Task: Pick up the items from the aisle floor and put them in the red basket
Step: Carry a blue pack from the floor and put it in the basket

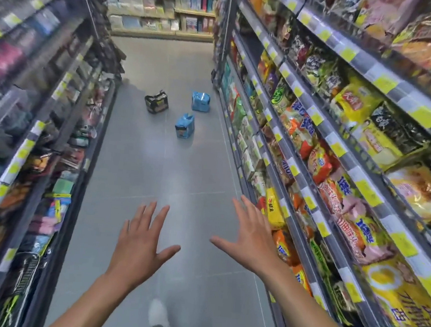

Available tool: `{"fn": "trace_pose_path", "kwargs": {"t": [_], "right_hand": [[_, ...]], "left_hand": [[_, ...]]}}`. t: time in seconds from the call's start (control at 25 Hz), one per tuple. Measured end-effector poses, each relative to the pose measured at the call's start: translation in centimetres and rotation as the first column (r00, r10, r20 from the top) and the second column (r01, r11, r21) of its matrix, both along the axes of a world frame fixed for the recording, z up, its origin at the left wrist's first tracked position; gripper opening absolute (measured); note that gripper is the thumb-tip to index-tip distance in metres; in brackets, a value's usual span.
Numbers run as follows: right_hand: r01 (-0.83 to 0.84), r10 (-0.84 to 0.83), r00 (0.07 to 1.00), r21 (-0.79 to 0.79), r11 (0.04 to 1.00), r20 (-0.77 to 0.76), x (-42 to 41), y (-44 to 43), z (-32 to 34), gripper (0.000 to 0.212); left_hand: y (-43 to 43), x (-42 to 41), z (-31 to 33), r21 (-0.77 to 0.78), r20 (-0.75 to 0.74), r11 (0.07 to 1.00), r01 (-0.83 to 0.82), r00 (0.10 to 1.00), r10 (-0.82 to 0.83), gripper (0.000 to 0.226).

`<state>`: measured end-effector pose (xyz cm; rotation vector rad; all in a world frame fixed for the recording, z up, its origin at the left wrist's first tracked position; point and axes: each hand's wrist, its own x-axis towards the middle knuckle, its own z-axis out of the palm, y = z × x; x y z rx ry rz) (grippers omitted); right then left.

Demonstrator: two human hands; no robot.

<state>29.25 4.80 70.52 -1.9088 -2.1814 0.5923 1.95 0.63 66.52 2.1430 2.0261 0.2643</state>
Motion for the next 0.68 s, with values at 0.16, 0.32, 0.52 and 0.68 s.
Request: {"fn": "trace_pose_path", "kwargs": {"t": [0.16,0.32,0.52,0.68], "right_hand": [[-0.054,0.054,0.999,-0.004,0.999,0.005,-3.0,8.6,-0.3,0.11],[-0.082,0.082,0.997,0.003,0.997,0.014,-7.2,18.1,-0.3,0.109],[-0.069,0.069,0.996,-0.006,0.998,0.058,-12.2,29.9,0.1,0.102],[-0.047,0.048,0.998,-0.005,0.999,0.04,-14.0,37.2,-0.4,0.103]], "left_hand": [[7.4,-2.3,-0.7,-0.001,0.014,0.999,-0.042,0.999,0.042,0.096],[16.1,-6.8,-1.0,0.023,0.002,0.996,-0.082,0.997,0.082,0.095],[28.5,-12.0,-0.5,0.011,-0.001,0.999,-0.03,1.0,0.03,0.094],[36.8,-13.7,-0.1,0.001,-0.024,1.0,-0.006,1.0,0.006,0.094]]}}
